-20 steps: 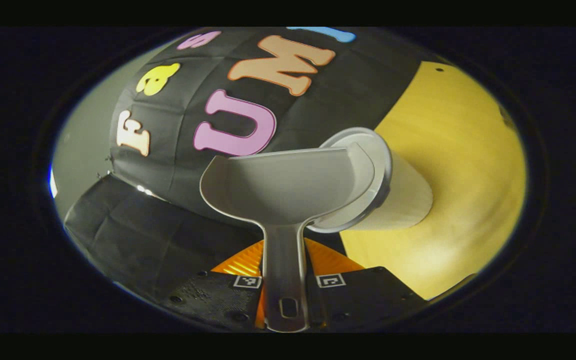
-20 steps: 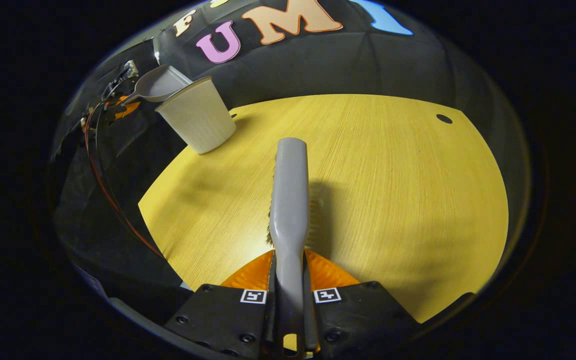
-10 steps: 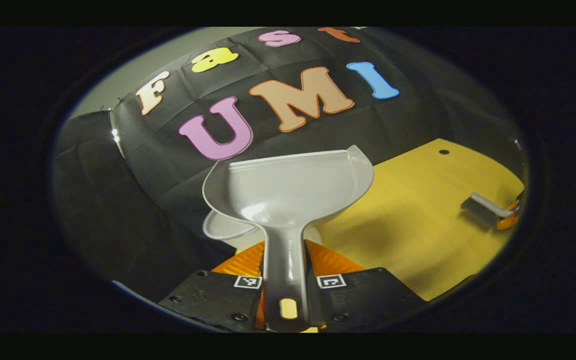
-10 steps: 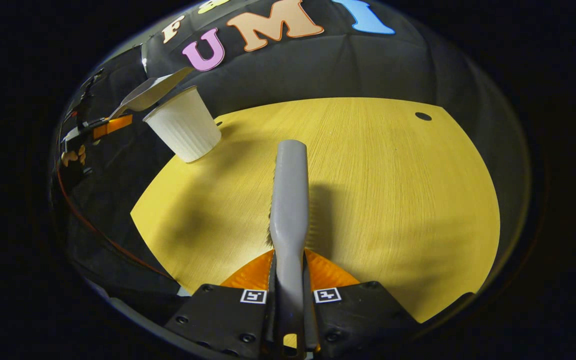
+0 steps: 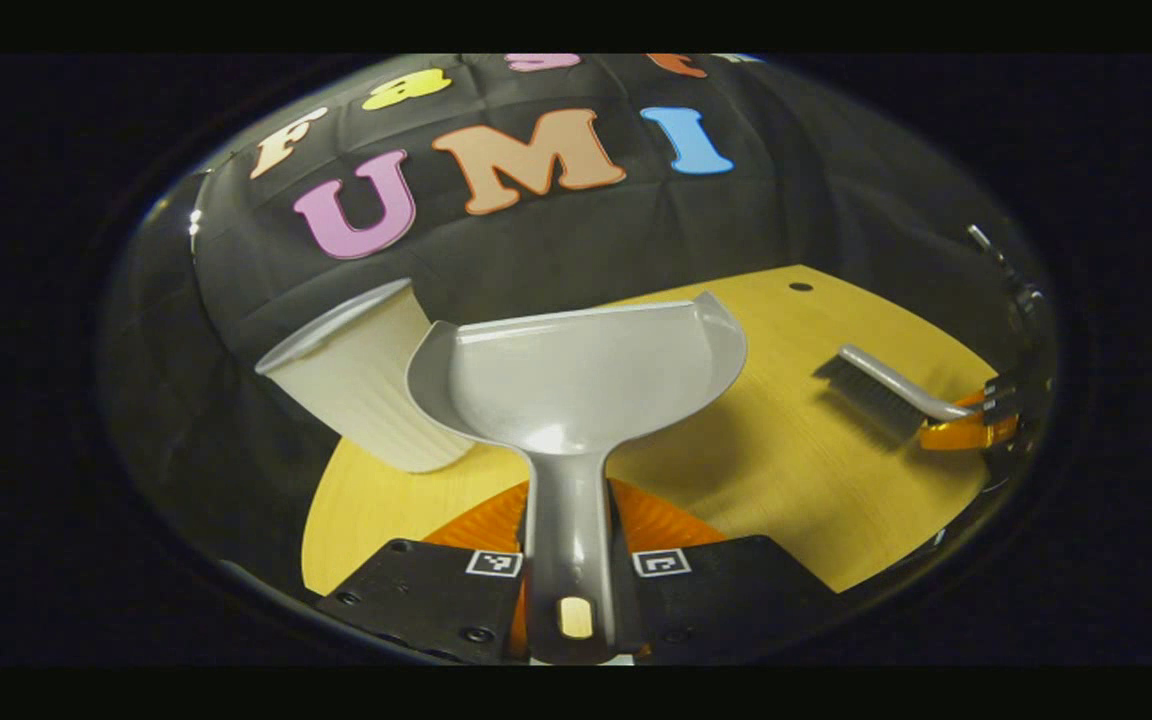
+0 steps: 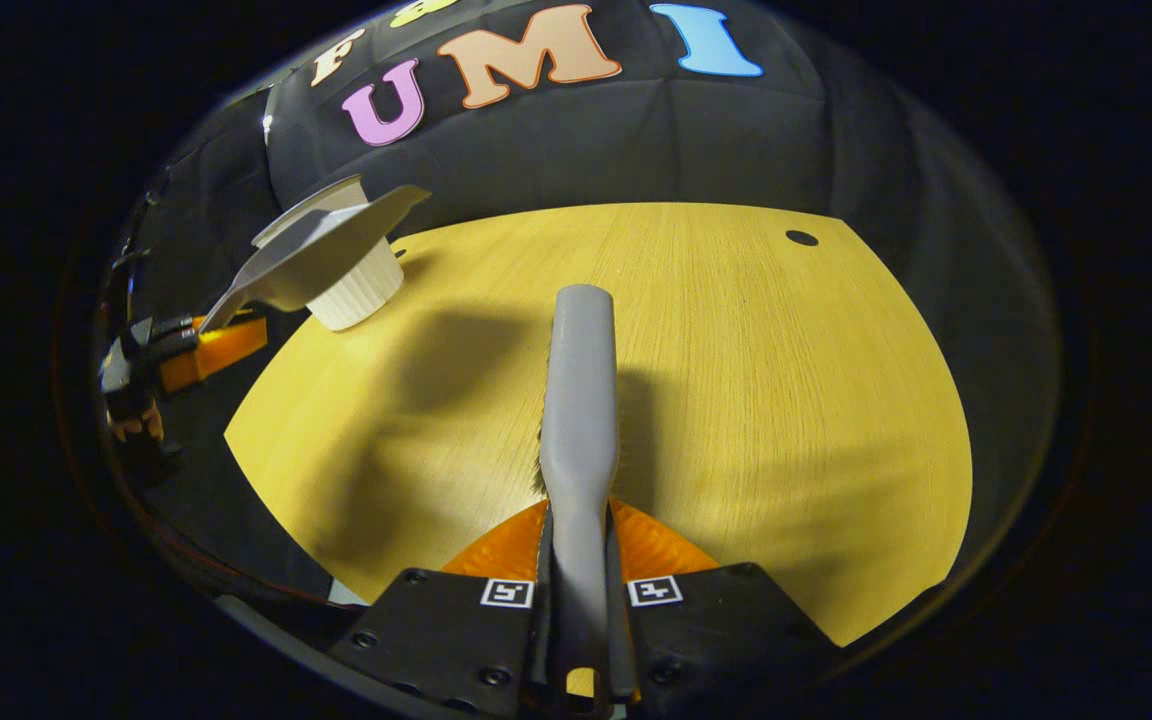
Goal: Pick up the small broom and dustpan from the desktop, sweep the trash into the dustpan with the broom, and then empty the trash into the garbage bin.
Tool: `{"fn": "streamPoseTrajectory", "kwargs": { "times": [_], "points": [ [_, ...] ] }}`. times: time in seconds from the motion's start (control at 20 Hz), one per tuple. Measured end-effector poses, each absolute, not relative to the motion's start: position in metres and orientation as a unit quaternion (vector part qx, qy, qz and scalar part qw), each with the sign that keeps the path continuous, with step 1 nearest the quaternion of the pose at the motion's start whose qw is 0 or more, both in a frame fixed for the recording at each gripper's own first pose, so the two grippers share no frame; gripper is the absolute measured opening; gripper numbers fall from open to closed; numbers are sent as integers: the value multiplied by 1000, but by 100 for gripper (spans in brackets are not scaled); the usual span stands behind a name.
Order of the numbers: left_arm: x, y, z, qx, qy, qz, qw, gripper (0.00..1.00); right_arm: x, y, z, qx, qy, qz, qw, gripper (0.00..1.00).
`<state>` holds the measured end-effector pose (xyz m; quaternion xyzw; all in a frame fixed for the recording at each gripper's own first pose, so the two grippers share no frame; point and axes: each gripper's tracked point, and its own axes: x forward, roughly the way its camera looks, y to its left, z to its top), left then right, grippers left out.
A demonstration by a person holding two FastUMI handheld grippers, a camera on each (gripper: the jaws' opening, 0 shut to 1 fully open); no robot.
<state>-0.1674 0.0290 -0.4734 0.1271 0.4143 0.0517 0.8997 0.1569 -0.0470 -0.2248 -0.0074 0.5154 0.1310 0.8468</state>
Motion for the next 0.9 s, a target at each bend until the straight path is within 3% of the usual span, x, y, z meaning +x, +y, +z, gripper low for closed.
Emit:
{"fn": "streamPoseTrajectory", "kwargs": {
  "times": [0.4,0.9],
  "points": [
    [-220,19,-546,109,491,50,863,26,155,-47,-217,-40,534,82,840,19],
    [-231,21,-567,115,525,56,841,28,150,-55,-222,-102,553,73,824,20]
  ]
}}
